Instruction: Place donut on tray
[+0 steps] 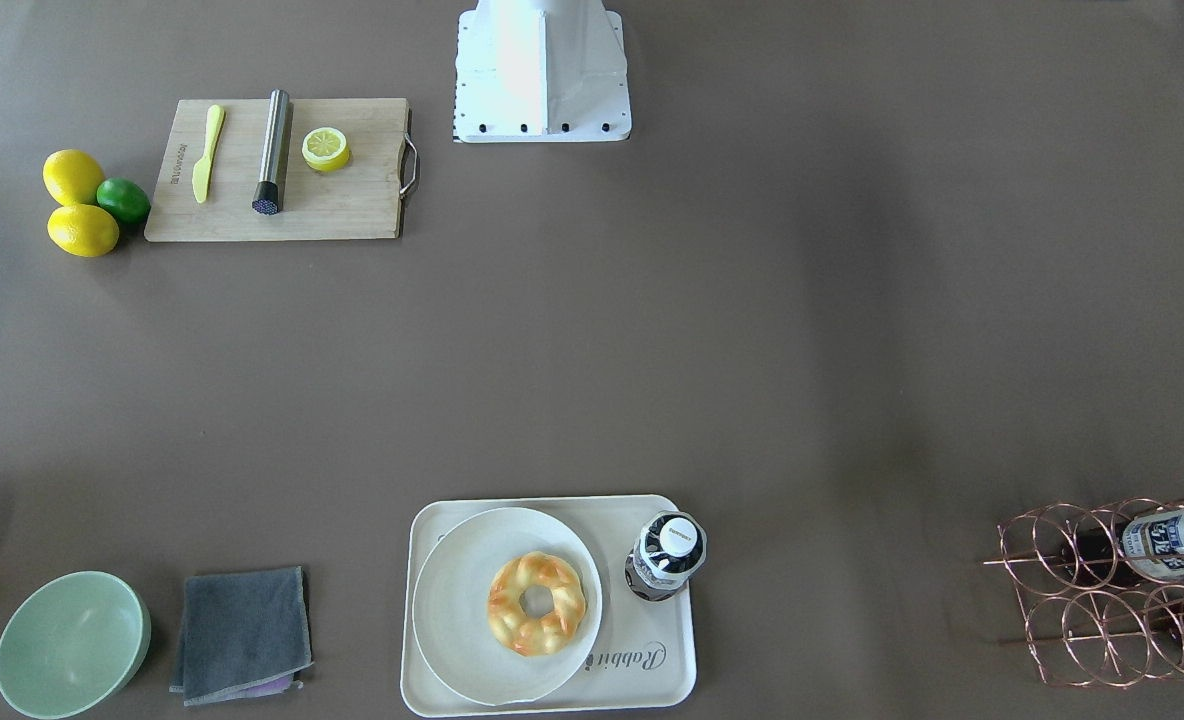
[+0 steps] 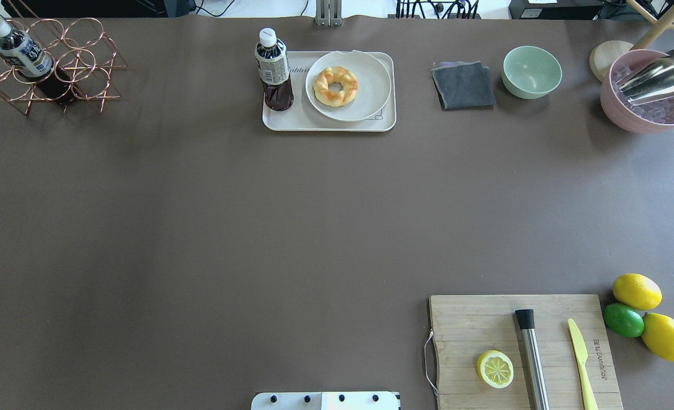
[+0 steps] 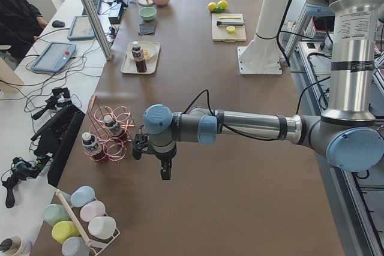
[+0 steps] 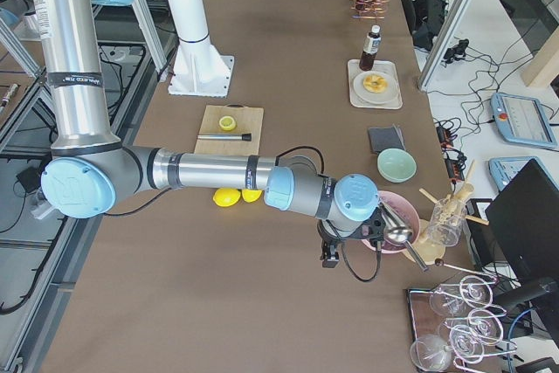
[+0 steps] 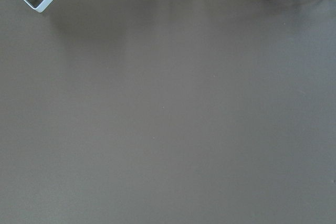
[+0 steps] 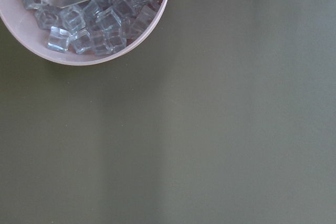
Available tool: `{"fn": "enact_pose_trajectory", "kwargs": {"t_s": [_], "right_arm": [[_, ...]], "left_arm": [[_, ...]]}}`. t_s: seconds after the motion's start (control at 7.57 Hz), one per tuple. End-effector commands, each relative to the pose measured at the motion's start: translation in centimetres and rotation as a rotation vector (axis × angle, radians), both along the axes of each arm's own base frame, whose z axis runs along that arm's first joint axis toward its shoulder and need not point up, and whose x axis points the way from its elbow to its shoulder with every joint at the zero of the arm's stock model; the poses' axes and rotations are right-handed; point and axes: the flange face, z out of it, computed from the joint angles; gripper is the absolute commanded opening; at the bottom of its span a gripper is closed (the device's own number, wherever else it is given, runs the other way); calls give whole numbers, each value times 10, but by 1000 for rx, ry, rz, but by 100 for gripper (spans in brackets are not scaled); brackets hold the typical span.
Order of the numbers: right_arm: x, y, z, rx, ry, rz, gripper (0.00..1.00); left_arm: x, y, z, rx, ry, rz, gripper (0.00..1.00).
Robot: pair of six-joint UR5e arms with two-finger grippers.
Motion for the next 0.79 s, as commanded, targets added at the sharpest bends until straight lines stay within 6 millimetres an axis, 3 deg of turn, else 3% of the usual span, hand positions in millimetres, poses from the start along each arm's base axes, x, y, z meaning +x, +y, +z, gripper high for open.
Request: {"fn": "enact_pose_trajectory", "kwargs": {"t_s": [0.0,0.66], "right_arm": [[0,-2,-2,4,-1,2,100],[0,-4,-6,2,-11,9,100]], "left_arm": [[0,-1,-1,2,0,0,98],[1,-2,-2,3,0,0,98]]}}
